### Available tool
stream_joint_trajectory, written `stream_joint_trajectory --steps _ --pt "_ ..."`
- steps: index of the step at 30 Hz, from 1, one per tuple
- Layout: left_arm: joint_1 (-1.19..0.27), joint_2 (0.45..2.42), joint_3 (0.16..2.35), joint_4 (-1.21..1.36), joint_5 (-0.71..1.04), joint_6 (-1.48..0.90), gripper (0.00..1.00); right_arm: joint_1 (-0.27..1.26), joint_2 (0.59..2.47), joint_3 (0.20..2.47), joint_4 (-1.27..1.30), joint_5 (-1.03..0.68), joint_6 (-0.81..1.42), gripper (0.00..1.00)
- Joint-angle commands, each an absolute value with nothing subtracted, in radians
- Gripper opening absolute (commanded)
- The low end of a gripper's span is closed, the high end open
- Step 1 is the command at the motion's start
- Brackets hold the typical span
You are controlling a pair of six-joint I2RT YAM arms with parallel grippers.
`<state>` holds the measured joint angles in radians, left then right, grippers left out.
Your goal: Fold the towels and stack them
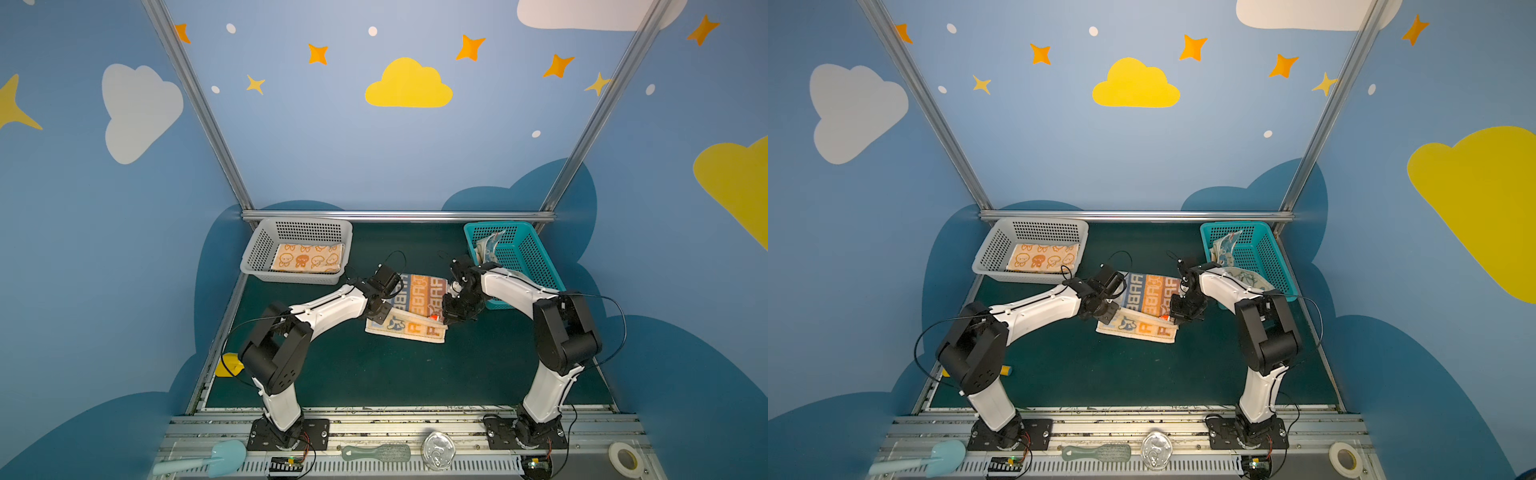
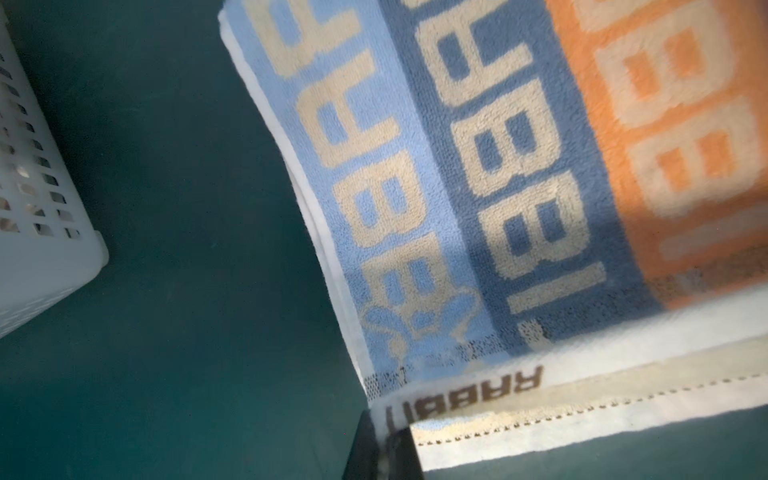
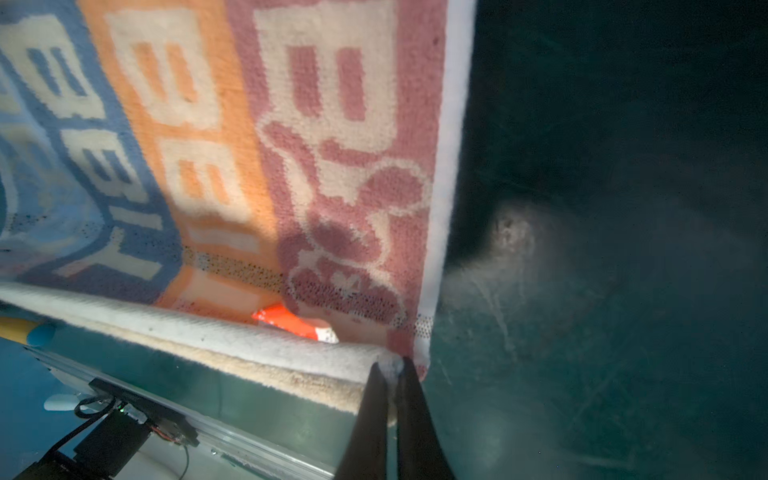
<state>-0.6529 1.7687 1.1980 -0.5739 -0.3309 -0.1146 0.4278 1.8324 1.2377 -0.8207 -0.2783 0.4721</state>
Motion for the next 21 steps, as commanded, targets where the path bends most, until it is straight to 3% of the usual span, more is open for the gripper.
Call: stream_joint_trajectory --steps 1,9,21 --pt "-0.641 1.786 1.187 -0.600 -0.432 -0.132 0.04 0.428 1.838 1.213 -0.828 -0.238 0.485 0.00" --pt "-0.643 1.761 1.189 -0.581 -0.489 -0.110 0.04 0.434 1.820 1.253 -0.860 -0.226 0.476 0.00" --pt "-0.566 1.751 1.319 -0.471 -0.532 0.162 0.03 0.418 1.801 1.523 -1.015 -0.217 0.446 0.00"
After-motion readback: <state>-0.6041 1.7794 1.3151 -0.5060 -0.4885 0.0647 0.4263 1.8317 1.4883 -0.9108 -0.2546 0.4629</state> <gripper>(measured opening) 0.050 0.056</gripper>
